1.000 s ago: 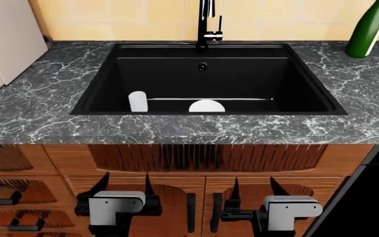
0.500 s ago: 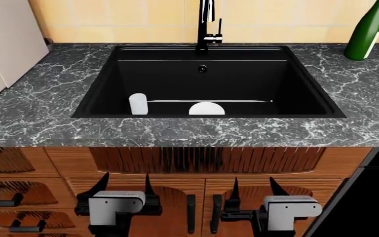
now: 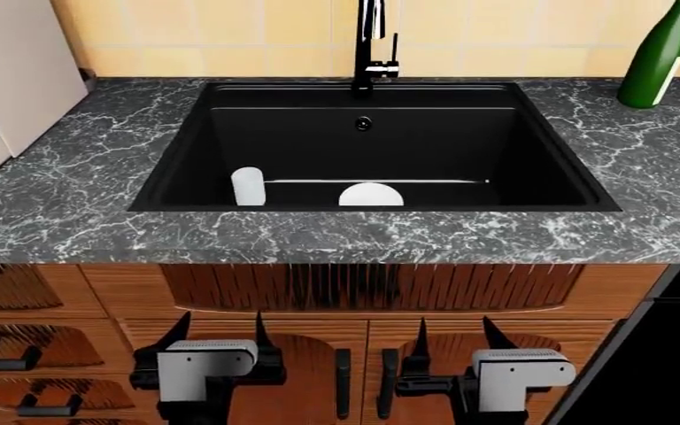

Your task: Pick the cup and bowl from the sink and place them on the counter for drying.

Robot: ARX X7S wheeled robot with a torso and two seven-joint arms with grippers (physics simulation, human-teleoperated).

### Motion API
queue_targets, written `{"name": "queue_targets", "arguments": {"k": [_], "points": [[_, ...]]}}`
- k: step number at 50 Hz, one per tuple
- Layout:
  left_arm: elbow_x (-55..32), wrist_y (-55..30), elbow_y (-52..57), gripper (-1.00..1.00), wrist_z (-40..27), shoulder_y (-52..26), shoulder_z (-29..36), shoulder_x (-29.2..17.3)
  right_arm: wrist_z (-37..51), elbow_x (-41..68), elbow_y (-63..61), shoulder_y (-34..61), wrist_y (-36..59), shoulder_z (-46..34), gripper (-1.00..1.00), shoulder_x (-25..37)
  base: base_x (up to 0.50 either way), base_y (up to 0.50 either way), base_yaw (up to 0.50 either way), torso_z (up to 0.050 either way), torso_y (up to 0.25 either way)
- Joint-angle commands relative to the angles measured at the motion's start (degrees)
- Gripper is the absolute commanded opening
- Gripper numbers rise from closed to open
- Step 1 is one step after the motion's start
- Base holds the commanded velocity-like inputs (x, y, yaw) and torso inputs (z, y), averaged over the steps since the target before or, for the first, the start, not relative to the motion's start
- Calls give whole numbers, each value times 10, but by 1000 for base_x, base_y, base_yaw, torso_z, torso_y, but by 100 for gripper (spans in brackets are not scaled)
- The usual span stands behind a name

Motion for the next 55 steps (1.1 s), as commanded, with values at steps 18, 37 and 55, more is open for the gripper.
{"name": "queue_targets", "arguments": {"k": [18,37,55], "points": [[-109,-514,335,100,-12,-246,-57,-41,-2,149,-392,239,554,114,100,84,0,0,0,0,0],[-135,-663,24,100,27,-665,-33,-47,-33,175,-88,695,735,63,100,116,0,0,0,0,0],[-130,-634,-142,100,26,-761,-33,-23,-40,157,23,716,675,47,100,110,0,0,0,0,0]]}}
